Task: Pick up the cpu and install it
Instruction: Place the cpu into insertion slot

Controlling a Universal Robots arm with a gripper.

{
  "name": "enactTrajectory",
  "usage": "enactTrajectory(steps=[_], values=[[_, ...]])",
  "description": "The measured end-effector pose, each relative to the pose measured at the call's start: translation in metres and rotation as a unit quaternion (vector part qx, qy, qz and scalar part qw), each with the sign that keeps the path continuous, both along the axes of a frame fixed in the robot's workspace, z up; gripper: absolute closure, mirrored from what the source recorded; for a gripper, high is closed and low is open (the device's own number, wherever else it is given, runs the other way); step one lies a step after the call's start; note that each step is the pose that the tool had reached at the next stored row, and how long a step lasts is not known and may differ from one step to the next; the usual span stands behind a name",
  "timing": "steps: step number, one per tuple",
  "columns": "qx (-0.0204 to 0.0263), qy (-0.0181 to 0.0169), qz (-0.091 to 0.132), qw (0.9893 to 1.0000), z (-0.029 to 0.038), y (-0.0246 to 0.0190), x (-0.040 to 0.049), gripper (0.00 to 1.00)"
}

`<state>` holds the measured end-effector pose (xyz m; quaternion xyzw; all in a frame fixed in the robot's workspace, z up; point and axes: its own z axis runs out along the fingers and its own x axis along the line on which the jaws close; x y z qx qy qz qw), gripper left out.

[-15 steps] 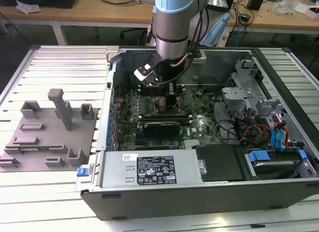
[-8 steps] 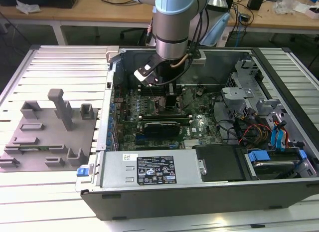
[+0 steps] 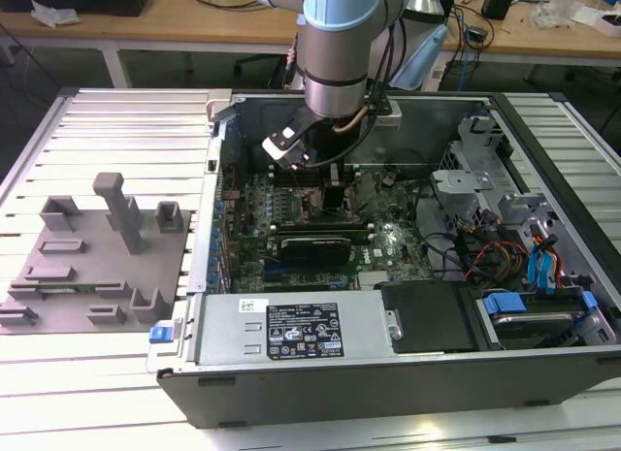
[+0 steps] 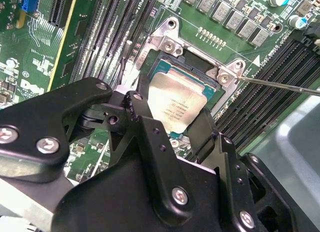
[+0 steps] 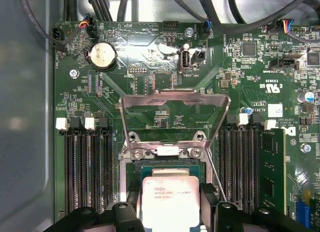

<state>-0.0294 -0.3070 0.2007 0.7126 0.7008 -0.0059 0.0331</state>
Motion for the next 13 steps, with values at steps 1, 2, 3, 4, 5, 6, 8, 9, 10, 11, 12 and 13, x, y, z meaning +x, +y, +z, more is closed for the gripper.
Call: enactTrajectory(steps=[1, 2, 3, 4, 5, 6, 8, 9, 10, 11, 12, 13], values=[[0.0000, 0.0000, 0.001, 1.0000, -0.0002, 0.0000, 0.0000, 0.45], [0.0000, 0.0000, 0.002, 1.0000, -0.0005, 0.0000, 0.0000, 0.45], [0.0000, 0.0000, 0.003, 1.0000, -0.0009, 0.0000, 0.0000, 0.45], [-0.0001, 0.0000, 0.004, 1.0000, -0.0010, 0.0000, 0.0000, 0.45], [0.0000, 0.0000, 0.006, 1.0000, -0.0014, 0.0000, 0.0000, 0.45], [0.0000, 0.0000, 0.009, 1.0000, -0.0017, 0.0000, 0.0000, 0.45], [0.0002, -0.0001, 0.010, 0.9999, -0.0021, 0.0000, 0.0000, 0.45], [0.0004, -0.0001, 0.011, 0.9999, -0.0023, 0.0000, 0.0000, 0.45], [0.0004, -0.0001, 0.011, 0.9999, -0.0024, 0.0000, 0.0000, 0.45], [0.0004, -0.0001, 0.011, 0.9999, -0.0027, 0.0000, -0.0001, 0.45], [0.0003, 0.0000, 0.011, 0.9999, -0.0030, 0.0000, -0.0001, 0.45], [0.0004, 0.0000, 0.011, 0.9999, -0.0031, 0.0000, -0.0001, 0.45]])
